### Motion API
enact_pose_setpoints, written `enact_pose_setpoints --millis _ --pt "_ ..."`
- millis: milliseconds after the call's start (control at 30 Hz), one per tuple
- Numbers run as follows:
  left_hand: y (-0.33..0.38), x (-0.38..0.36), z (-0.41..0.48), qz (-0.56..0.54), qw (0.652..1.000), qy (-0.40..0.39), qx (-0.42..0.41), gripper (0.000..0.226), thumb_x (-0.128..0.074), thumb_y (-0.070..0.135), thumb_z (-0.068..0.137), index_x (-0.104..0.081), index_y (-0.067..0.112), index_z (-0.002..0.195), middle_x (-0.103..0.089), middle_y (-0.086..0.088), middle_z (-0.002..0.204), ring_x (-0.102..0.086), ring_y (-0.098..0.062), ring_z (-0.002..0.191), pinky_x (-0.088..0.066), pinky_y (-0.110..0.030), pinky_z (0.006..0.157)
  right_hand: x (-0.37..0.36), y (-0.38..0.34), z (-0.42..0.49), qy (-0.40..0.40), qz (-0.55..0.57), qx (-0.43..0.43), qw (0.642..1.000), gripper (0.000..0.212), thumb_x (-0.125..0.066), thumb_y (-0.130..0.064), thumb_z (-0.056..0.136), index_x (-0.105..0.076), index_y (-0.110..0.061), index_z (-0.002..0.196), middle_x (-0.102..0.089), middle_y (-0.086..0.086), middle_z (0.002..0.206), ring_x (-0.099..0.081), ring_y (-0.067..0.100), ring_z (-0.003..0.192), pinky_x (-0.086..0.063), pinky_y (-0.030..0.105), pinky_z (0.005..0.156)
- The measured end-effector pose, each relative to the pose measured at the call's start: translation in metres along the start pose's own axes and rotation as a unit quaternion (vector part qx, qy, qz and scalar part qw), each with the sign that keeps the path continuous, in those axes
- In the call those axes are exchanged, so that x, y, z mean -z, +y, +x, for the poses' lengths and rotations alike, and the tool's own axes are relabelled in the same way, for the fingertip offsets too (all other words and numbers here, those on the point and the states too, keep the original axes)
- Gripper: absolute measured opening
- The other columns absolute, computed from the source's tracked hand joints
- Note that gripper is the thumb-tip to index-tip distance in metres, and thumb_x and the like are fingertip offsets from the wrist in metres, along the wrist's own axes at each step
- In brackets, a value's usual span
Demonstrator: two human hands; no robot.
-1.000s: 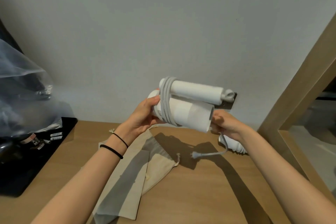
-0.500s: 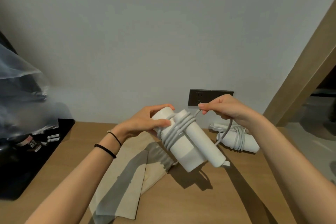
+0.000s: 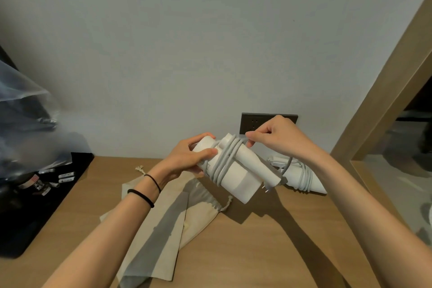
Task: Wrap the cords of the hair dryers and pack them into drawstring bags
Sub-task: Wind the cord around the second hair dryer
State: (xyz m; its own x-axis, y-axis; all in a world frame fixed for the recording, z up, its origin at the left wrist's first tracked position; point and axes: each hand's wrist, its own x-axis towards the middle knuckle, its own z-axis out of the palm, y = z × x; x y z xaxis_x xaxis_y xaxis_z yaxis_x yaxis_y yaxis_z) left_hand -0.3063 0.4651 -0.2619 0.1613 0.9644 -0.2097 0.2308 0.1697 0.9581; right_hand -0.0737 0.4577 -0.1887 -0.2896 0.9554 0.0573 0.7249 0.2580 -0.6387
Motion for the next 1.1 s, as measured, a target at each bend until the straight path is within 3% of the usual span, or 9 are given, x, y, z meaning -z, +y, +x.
enact_pose_setpoints --millis 67,167,300,433,600,700,833,967,1100 --pt "0.001 0.001 -0.001 0.012 1.000 0.002 -0.011 0.028 -0.073 0.022 0.081 -0.066 0.033 0.106 -0.061 -0.003 0.110 -0.065 -0.024 0.094 -0.060 -0.045 0.071 -0.002 -0.001 0.000 -0.006 -0.035 0.014 0.999 0.031 -0.057 -0.036 0.092 -0.077 -0.022 0.072 -0.056 0.015 0.053 -0.029 0.011 0.034 -0.029 0.020 0.047" --pt "-0.002 0.003 -0.001 0.007 1.000 0.020 -0.017 0.029 -0.073 0.023 0.080 -0.066 0.034 0.106 -0.061 -0.002 0.110 -0.064 -0.024 0.097 -0.060 -0.045 0.070 -0.007 0.001 0.000 0.003 -0.034 0.019 0.999 0.032 -0.054 -0.034 0.094 -0.076 -0.023 0.074 -0.040 0.007 0.046 -0.027 0.011 0.036 -0.025 0.023 0.047" --pt "-0.007 -0.007 0.001 -0.075 0.991 0.111 0.009 0.026 -0.074 0.021 0.079 -0.066 0.031 0.102 -0.063 -0.002 0.099 -0.065 -0.021 0.079 -0.060 -0.047 0.070 -0.016 -0.003 0.000 0.054 -0.001 0.038 0.998 0.034 -0.048 -0.033 0.095 -0.074 -0.024 0.075 -0.052 0.012 0.054 -0.038 0.018 0.047 -0.033 0.034 0.051" --pt "-0.003 -0.016 0.008 -0.178 0.967 0.182 0.027 0.029 -0.075 0.019 0.079 -0.066 0.024 0.106 -0.062 -0.007 0.095 -0.065 -0.018 0.071 -0.061 -0.042 0.062 -0.034 -0.013 -0.007 0.064 -0.037 0.083 0.994 0.033 -0.043 -0.030 0.099 -0.072 -0.024 0.086 -0.044 -0.009 0.047 -0.038 0.005 0.047 -0.028 0.027 0.053" --pt "0.010 -0.015 0.008 -0.285 0.938 0.199 0.017 0.029 -0.074 0.017 0.081 -0.065 0.018 0.108 -0.063 -0.007 0.087 -0.066 -0.017 0.062 -0.056 -0.030 0.048 -0.060 -0.003 -0.008 0.038 -0.033 0.103 0.993 0.033 -0.040 -0.031 0.100 -0.070 -0.020 0.094 -0.058 -0.010 0.065 -0.050 0.007 0.061 -0.039 0.030 0.056" --pt "0.014 -0.017 0.006 -0.310 0.932 0.184 0.034 0.024 -0.072 0.020 0.081 -0.066 0.017 0.104 -0.065 -0.010 0.092 -0.068 -0.020 0.073 -0.057 -0.032 0.050 -0.069 0.003 -0.006 0.038 -0.026 0.097 0.994 0.031 -0.040 -0.031 0.100 -0.068 -0.022 0.093 -0.060 -0.007 0.065 -0.049 0.009 0.058 -0.038 0.030 0.055" --pt "0.016 -0.020 0.006 -0.338 0.923 0.161 0.087 0.035 -0.071 0.031 0.081 -0.065 0.021 0.114 -0.067 -0.012 0.106 -0.068 -0.027 0.095 -0.059 -0.034 0.055 -0.069 0.008 -0.003 0.041 0.030 0.085 0.995 0.030 -0.041 -0.031 0.100 -0.068 -0.024 0.090 -0.064 0.000 0.068 -0.053 0.017 0.059 -0.043 0.034 0.059" --pt "0.016 -0.020 0.007 -0.337 0.924 0.154 0.096 0.041 -0.072 0.034 0.080 -0.063 0.022 0.117 -0.066 -0.013 0.113 -0.067 -0.028 0.098 -0.058 -0.031 0.052 -0.063 0.009 -0.002 0.018 0.036 0.089 0.995 0.031 -0.042 -0.034 0.099 -0.066 -0.025 0.081 -0.058 0.005 0.062 -0.048 0.020 0.056 -0.038 0.033 0.056" --pt "0.013 -0.021 0.007 -0.344 0.919 0.150 0.122 0.043 -0.070 0.035 0.080 -0.062 0.018 0.119 -0.064 -0.015 0.114 -0.065 -0.028 0.101 -0.055 -0.027 0.046 -0.065 0.013 -0.003 0.011 -0.036 0.078 0.996 0.036 -0.036 -0.043 0.099 -0.056 -0.024 0.076 -0.057 -0.001 0.063 -0.054 0.017 0.062 -0.048 0.038 0.063"
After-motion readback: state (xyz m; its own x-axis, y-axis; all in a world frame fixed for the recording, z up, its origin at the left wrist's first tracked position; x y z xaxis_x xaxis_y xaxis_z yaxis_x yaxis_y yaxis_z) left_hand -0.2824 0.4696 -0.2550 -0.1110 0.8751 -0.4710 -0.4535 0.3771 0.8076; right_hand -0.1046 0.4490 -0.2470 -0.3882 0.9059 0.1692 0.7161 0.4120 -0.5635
